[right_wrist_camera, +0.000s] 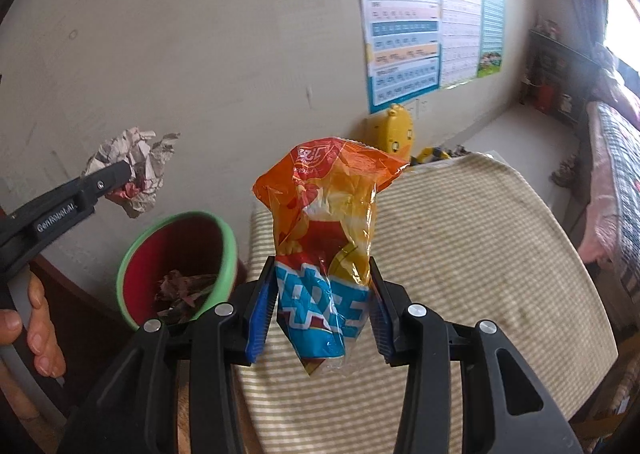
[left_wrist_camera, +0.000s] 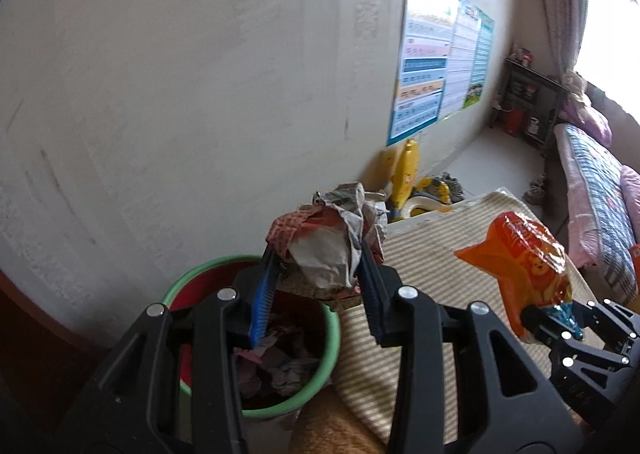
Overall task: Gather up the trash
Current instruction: 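Carry the white-red paper and orange chip bag over the red bin with both tools, then open both tools over the red bin to drop the paper and chip bag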
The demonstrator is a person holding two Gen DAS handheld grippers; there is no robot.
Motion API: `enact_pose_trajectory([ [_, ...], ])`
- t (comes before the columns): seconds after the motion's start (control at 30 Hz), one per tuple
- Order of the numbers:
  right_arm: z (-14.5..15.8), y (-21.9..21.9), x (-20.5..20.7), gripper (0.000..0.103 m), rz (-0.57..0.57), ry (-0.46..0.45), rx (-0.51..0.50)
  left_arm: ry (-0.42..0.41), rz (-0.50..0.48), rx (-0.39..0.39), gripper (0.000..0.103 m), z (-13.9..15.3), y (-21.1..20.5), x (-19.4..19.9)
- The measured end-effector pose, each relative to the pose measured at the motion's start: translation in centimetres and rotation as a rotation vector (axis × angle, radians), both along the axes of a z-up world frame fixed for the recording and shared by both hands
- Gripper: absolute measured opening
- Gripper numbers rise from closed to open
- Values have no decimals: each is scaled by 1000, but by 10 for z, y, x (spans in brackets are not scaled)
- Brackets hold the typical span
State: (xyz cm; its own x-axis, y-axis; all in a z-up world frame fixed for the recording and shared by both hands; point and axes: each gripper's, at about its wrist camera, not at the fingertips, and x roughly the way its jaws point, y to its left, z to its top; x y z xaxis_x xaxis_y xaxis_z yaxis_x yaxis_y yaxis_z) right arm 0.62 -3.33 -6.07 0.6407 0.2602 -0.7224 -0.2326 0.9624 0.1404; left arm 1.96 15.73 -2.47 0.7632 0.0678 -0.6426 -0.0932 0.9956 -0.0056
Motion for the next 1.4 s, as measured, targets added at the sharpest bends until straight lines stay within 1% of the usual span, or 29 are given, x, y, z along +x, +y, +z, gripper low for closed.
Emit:
enact_pose_trajectory([
  [0.13,0,19,10,40,41,-5,13,23,36,-7,37,-10,18,0],
  [0.37,1,47,34,40,99,12,74,66,85,-5,37,-29,41,2],
  [0.53,1,71,50,40,147,23,90,112,129,1,37,-50,57,8],
  [0.67,-5,89,60,40,185,50,100,159,168,-10,37,-68,73,15],
  [0.9,-19,119,68,41,251,89,81,235,207,-31,37,-97,91,25],
  [1.1,-35,136,75,41,294,123,63,286,234,-58,37,-117,103,30],
  [1.4,-50,151,80,42,339,144,33,330,254,-80,37,-133,112,34],
])
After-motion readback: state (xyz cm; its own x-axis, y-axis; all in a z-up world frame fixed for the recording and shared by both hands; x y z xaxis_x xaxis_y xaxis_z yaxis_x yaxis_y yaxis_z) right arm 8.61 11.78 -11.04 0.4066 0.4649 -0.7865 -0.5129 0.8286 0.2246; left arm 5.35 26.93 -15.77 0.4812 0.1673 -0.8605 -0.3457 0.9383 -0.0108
